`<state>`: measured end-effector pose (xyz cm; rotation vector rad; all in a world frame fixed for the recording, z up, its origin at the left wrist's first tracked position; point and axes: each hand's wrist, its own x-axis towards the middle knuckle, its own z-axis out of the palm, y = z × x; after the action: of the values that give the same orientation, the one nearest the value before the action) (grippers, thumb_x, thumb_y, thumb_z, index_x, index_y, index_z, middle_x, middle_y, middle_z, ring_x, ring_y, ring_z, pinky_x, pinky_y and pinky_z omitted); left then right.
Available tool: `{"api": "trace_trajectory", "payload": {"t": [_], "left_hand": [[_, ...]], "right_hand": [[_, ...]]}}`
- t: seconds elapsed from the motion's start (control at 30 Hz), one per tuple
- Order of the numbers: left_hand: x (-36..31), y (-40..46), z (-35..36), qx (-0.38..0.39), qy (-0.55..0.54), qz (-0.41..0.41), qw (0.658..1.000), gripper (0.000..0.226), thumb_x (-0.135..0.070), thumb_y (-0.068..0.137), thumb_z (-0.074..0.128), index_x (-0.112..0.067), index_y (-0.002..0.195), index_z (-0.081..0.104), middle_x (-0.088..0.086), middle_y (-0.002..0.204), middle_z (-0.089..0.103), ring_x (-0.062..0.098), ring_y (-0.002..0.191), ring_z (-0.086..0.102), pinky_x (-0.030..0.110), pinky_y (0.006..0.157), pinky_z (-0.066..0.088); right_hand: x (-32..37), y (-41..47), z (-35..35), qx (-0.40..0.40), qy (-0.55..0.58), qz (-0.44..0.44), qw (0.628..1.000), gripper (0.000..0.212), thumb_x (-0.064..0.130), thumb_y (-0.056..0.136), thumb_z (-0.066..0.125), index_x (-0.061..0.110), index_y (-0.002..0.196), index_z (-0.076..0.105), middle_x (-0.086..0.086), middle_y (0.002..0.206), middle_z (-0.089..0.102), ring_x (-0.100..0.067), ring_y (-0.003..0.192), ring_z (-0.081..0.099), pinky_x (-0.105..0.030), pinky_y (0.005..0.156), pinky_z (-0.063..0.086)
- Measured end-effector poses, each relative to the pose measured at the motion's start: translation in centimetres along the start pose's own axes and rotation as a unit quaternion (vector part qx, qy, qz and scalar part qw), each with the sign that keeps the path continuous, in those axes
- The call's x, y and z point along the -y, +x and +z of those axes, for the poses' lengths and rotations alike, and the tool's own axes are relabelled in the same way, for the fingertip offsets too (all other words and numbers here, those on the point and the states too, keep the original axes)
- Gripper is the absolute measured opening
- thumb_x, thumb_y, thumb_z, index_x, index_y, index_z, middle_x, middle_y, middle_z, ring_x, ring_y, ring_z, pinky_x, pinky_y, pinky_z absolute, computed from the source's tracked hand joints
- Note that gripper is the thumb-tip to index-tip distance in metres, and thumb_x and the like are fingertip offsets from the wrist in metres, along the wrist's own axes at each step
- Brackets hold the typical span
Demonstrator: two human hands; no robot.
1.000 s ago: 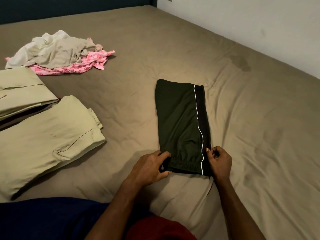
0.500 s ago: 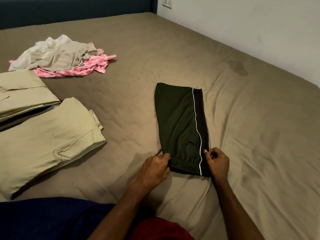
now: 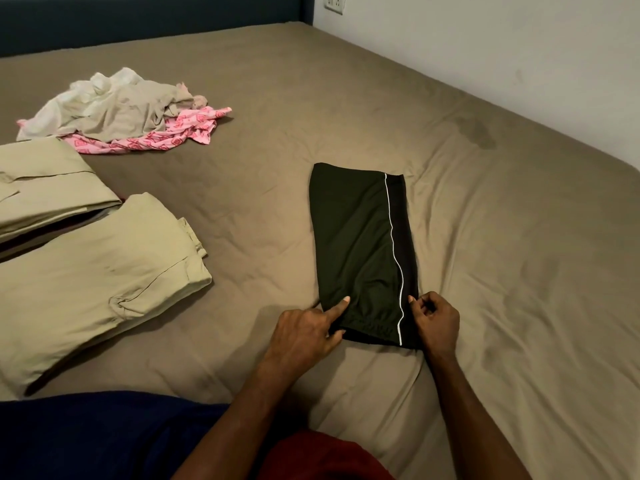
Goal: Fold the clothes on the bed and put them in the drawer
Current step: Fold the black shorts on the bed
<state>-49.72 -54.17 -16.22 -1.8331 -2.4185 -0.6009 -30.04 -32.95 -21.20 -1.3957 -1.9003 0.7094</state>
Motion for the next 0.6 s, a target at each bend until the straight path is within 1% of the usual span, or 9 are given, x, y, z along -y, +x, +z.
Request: {"api": "trace_trajectory", "payload": {"t": [0.07, 0.1, 0.13, 0.17, 0.2, 0.27, 0.33, 0.47, 0.6], "left_hand": [[0.5, -0.2, 0.1, -0.004, -0.023, 0.007, 1.000, 0.068, -0.055, 0.082, 0.053, -0.044, 0.149, 0.047, -0.003, 0.082, 0.070, 0.021, 0.061, 0.067, 0.030, 0.052, 0.052], [0.5, -0.3, 0.1, 0.001, -0.055, 0.008, 0.998, 0.070, -0.050, 0.084, 0.056, -0.044, 0.152, 0.041, -0.001, 0.088, 0.069, 0.022, 0.066, 0.067, 0.032, 0.057, 0.054], [0.3, -0.3, 0.0, 0.006, -0.084, 0.003, 0.996, 0.072, -0.045, 0.085, 0.058, -0.044, 0.154, 0.038, 0.000, 0.087, 0.068, 0.022, 0.068, 0.066, 0.033, 0.061, 0.054], [0.2, -0.2, 0.1, 0.006, -0.096, -0.007, 0.995, 0.072, -0.040, 0.083, 0.058, -0.044, 0.153, 0.041, 0.000, 0.083, 0.067, 0.023, 0.066, 0.065, 0.033, 0.060, 0.054], [0.0, 0.0, 0.2, 0.007, -0.097, -0.015, 0.995, 0.069, -0.036, 0.081, 0.059, -0.041, 0.149, 0.049, 0.001, 0.077, 0.067, 0.024, 0.062, 0.065, 0.032, 0.057, 0.053], [-0.2, 0.3, 0.5, 0.011, -0.079, -0.024, 0.997, 0.057, -0.032, 0.076, 0.057, -0.032, 0.131, 0.069, 0.003, 0.066, 0.067, 0.025, 0.052, 0.063, 0.029, 0.046, 0.050], [-0.6, 0.7, 0.9, 0.009, -0.040, -0.030, 0.999, 0.047, -0.031, 0.075, 0.057, -0.023, 0.116, 0.078, 0.003, 0.058, 0.064, 0.024, 0.045, 0.060, 0.025, 0.039, 0.044], [-2.0, 1.1, 0.7, 0.005, -0.005, -0.044, 0.999, 0.043, -0.026, 0.061, 0.068, -0.020, 0.100, 0.083, 0.003, 0.053, 0.063, 0.021, 0.041, 0.058, 0.023, 0.036, 0.039], [-1.9, 0.7, 0.4, -0.007, -0.009, -0.045, 0.999, 0.042, -0.020, 0.062, 0.072, -0.018, 0.103, 0.082, 0.003, 0.054, 0.063, 0.022, 0.041, 0.058, 0.024, 0.036, 0.042]], "right_hand": [[0.0, 0.0, 0.0, 0.001, -0.001, 0.004, 1.000, 0.031, 0.025, 0.086, 0.079, 0.018, 0.065, 0.056, 0.004, 0.058, 0.059, -0.018, 0.055, 0.057, -0.037, 0.057, 0.048], [0.0, 0.0, 0.0, 0.002, -0.003, 0.008, 1.000, 0.031, 0.025, 0.086, 0.078, 0.018, 0.065, 0.056, 0.004, 0.058, 0.060, -0.018, 0.055, 0.057, -0.037, 0.057, 0.047], [0.1, 0.0, 0.0, 0.002, -0.005, 0.012, 1.000, 0.031, 0.026, 0.086, 0.078, 0.018, 0.066, 0.056, 0.004, 0.059, 0.060, -0.017, 0.056, 0.058, -0.036, 0.057, 0.047], [0.2, 0.0, 0.0, 0.002, -0.008, 0.014, 1.000, 0.031, 0.026, 0.086, 0.078, 0.018, 0.066, 0.056, 0.004, 0.059, 0.060, -0.017, 0.056, 0.058, -0.036, 0.057, 0.047], [0.2, 0.0, 0.0, 0.002, -0.008, 0.014, 1.000, 0.031, 0.026, 0.086, 0.078, 0.017, 0.066, 0.056, 0.004, 0.059, 0.060, -0.017, 0.057, 0.058, -0.036, 0.057, 0.046], [0.3, 0.0, 0.0, 0.004, -0.008, 0.014, 1.000, 0.031, 0.026, 0.086, 0.078, 0.018, 0.066, 0.056, 0.004, 0.059, 0.060, -0.017, 0.056, 0.058, -0.035, 0.057, 0.046], [0.2, -0.1, -0.1, 0.005, -0.005, 0.015, 1.000, 0.031, 0.026, 0.086, 0.078, 0.017, 0.066, 0.057, 0.004, 0.059, 0.061, -0.017, 0.056, 0.058, -0.034, 0.056, 0.045], [0.4, -0.1, -0.2, 0.009, 0.005, 0.008, 1.000, 0.029, 0.022, 0.086, 0.078, 0.017, 0.066, 0.058, 0.003, 0.059, 0.061, -0.017, 0.057, 0.058, -0.032, 0.055, 0.043], [0.3, -0.1, -0.1, 0.009, 0.013, 0.012, 1.000, 0.029, 0.023, 0.086, 0.079, 0.019, 0.066, 0.058, 0.004, 0.059, 0.061, -0.017, 0.056, 0.059, -0.036, 0.057, 0.047]]}}
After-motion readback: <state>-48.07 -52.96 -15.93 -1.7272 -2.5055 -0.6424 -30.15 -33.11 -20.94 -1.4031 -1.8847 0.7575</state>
